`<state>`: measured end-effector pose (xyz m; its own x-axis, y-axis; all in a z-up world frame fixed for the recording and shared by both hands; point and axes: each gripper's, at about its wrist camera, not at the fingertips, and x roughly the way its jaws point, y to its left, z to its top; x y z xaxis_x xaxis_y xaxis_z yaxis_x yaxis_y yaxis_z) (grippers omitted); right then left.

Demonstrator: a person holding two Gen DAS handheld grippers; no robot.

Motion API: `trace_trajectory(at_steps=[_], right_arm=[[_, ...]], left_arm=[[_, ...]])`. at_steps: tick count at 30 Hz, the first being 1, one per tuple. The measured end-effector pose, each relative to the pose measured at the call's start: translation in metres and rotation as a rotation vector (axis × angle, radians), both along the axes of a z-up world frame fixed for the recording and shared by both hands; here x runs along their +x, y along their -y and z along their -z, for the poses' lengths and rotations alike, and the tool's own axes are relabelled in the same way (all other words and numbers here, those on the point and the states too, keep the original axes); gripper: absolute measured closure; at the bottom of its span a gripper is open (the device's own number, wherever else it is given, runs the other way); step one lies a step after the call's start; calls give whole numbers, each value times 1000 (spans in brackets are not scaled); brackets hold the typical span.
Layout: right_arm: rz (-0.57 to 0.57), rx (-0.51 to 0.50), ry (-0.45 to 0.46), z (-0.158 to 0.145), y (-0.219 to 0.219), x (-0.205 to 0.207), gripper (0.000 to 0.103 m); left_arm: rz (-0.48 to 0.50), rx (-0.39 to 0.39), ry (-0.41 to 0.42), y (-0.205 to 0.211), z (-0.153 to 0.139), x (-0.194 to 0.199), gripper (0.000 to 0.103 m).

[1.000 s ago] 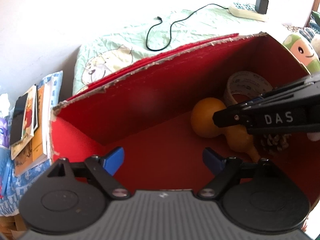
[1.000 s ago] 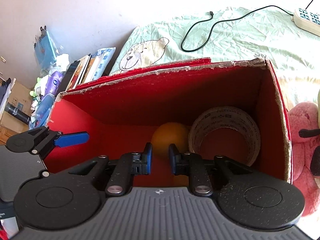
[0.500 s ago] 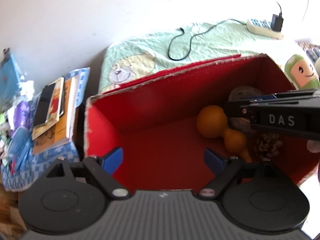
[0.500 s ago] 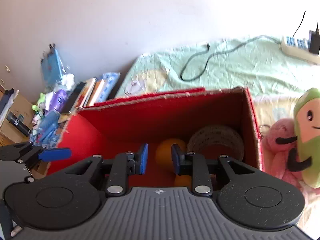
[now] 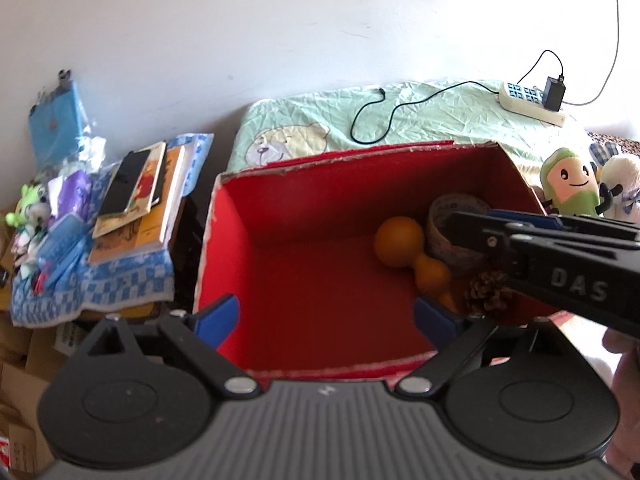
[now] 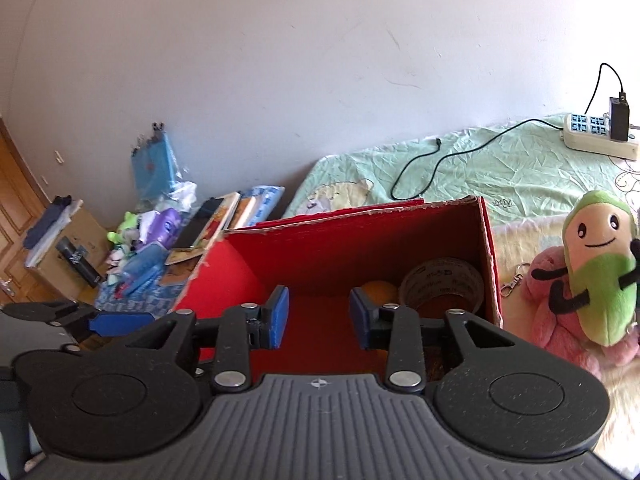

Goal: Organize objects
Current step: 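Withdraw the right gripper from the box toward the beige strap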

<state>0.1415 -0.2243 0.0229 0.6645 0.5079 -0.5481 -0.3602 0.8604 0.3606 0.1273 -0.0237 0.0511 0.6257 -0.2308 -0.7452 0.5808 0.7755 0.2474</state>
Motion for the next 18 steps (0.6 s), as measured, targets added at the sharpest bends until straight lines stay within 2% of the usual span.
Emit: trace_trajectory(at_steps=[2, 4, 11, 18], right_arm=[[-8, 5, 18, -3, 3, -9, 59], [-12, 8, 38, -4, 6, -19, 55], [-6, 37, 45, -3, 23, -43, 48], [-3, 59, 11, 7, 36, -55, 46]], left_arm=[[-16, -2, 0, -2, 1, -8, 7], [-32, -9, 2, -4, 2, -17, 2], [-62, -9, 2, -6, 7, -41, 2], [-65, 22, -29, -2, 22, -64, 2]])
